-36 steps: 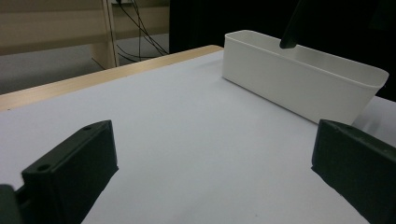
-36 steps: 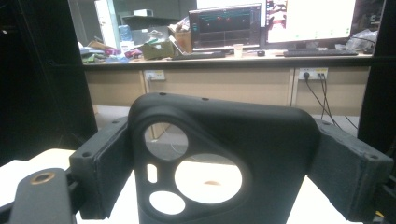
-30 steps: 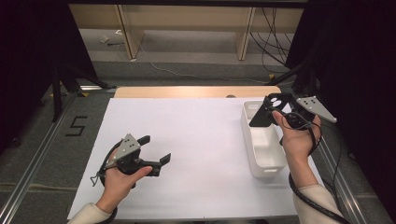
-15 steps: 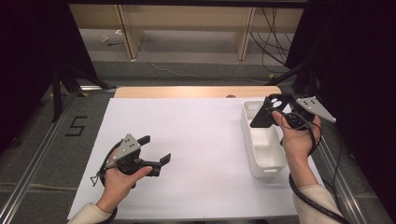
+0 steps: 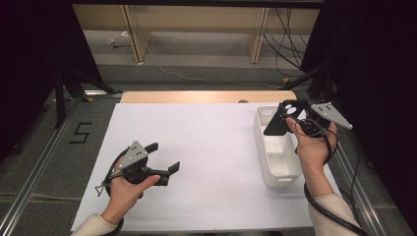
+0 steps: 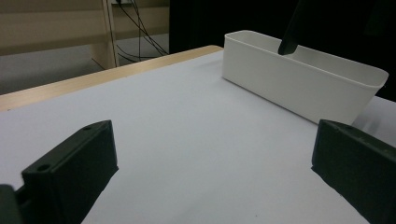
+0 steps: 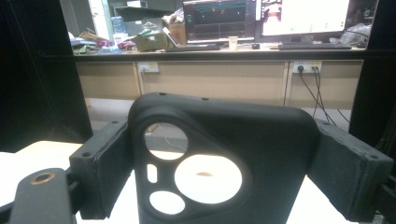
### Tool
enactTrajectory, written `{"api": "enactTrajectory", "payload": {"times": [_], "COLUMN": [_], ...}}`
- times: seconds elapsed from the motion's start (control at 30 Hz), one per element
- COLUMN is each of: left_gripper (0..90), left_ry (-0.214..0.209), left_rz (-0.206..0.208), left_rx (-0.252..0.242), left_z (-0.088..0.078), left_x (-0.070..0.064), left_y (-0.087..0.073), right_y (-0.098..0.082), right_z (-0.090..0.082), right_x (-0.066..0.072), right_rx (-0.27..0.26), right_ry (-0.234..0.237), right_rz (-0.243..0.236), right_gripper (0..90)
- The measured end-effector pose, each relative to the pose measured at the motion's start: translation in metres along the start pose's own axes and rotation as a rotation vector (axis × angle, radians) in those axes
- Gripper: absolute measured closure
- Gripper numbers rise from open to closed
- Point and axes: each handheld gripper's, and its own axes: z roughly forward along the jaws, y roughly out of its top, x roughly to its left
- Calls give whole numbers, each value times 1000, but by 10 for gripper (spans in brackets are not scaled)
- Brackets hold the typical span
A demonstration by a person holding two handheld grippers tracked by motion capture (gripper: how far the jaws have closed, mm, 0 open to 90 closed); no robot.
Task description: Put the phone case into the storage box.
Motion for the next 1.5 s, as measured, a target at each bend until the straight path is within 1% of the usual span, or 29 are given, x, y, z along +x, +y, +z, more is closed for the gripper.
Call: {"api": "enactTrajectory", "payload": {"times": [0.3, 0.87, 1.3, 1.5], "left_gripper": [0, 0, 0, 0], "left_ry": [1, -2, -2, -2], "left_rz": [-1, -2, -5, -6], "left_rx": [-1, -1, 1, 2], "left_z": [0, 0, 1, 1], "left_x": [0, 0, 0, 0], "left_y": [0, 0, -1, -1], "right_y": [-2, -6, -10, -10], "right_z": [1, 4, 7, 9], "right_x": [-1, 0, 1, 1], "right_rx": [6, 19, 32, 30], "right_ry": [-6, -2, 2, 2], "right_rz": [-2, -14, -32, -40], "right_gripper": [150, 150, 149, 149]}}
